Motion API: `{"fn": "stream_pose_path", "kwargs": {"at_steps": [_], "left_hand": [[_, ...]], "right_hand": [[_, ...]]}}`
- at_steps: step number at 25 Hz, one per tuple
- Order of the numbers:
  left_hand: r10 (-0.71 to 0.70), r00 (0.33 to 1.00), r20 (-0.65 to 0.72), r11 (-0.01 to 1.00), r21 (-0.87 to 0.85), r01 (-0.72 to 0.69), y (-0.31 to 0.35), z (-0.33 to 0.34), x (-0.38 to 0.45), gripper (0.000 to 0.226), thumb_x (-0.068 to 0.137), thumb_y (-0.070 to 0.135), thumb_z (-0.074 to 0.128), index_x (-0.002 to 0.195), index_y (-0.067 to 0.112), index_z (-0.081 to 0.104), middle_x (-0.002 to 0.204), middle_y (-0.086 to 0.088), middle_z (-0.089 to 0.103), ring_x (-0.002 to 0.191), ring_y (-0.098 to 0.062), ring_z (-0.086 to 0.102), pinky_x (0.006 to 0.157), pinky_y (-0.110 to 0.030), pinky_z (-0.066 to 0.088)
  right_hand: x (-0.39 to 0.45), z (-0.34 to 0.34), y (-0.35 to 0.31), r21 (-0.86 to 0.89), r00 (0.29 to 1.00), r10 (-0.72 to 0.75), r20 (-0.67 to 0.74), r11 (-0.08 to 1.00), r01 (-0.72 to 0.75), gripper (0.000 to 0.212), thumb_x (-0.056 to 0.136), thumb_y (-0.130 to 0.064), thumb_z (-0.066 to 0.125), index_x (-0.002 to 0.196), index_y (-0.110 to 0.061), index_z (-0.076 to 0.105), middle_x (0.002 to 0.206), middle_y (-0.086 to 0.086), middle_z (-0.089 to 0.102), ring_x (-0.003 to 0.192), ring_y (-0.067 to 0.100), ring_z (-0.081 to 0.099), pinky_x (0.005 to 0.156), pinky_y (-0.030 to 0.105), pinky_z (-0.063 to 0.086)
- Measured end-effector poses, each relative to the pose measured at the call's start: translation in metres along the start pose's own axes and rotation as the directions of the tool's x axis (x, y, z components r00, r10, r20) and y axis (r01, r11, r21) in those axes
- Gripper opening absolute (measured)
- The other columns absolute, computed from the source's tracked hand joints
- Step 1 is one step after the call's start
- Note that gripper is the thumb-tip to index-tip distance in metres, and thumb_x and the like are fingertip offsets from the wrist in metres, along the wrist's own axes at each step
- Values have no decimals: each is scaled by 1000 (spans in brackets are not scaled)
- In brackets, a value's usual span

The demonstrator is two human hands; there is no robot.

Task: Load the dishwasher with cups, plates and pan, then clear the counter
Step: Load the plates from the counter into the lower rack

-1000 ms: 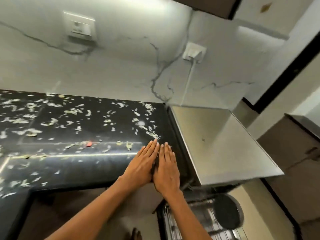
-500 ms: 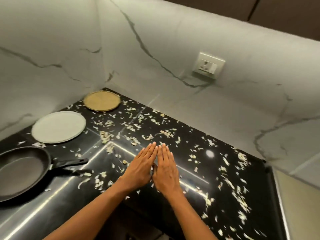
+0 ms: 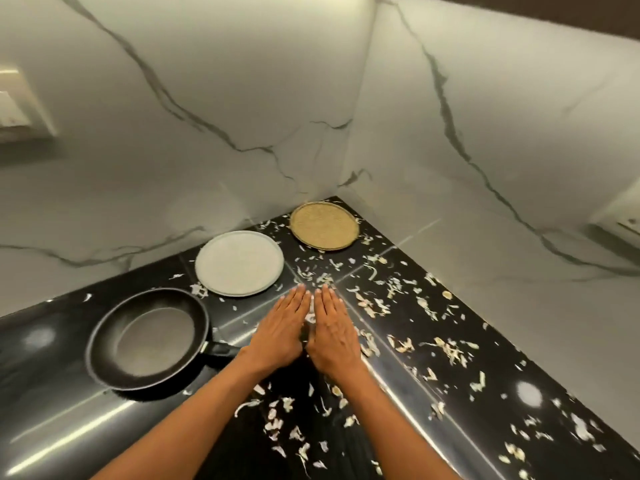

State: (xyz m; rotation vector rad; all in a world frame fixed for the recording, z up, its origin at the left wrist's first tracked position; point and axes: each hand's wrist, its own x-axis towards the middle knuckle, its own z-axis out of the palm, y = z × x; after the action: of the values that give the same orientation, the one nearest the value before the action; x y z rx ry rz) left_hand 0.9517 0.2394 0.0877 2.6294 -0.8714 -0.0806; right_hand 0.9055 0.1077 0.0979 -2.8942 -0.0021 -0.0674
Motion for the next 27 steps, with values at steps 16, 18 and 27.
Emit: {"fn": "stream_pose_path", "kwargs": {"at_steps": [16,18,27], "left_hand": [[-321,929,185,941,-48,335,-137,-5,21,70,95,22,49,157,9,18,166,-11,8,153,-24,7,125,-37,9],[-310,930,198,941,-75,329,-136,-5,21,75,89,14,52,157,8,20,166,-11,8,153,-24,7,125,-37,9],[-258,935,242,939,-165,302,-127,-14,6,80,86,12,58,157,11,21,167,-6,3,154,-21,-1,124,-35,5]], "right_hand": [[133,62,-74,90,968,-8,252,996,-15,52,101,-25,46,148,-3,41,165,15,18,153,30,16,123,39,19],[136,71,-73,245,979,159,130,951,-187,37,96,-17,51,131,-4,57,155,12,32,144,32,31,115,40,34],[166,49,-78,807,690,656,306,206,-554,46,82,-3,74,122,-11,53,106,4,60,97,21,57,66,23,43]]}}
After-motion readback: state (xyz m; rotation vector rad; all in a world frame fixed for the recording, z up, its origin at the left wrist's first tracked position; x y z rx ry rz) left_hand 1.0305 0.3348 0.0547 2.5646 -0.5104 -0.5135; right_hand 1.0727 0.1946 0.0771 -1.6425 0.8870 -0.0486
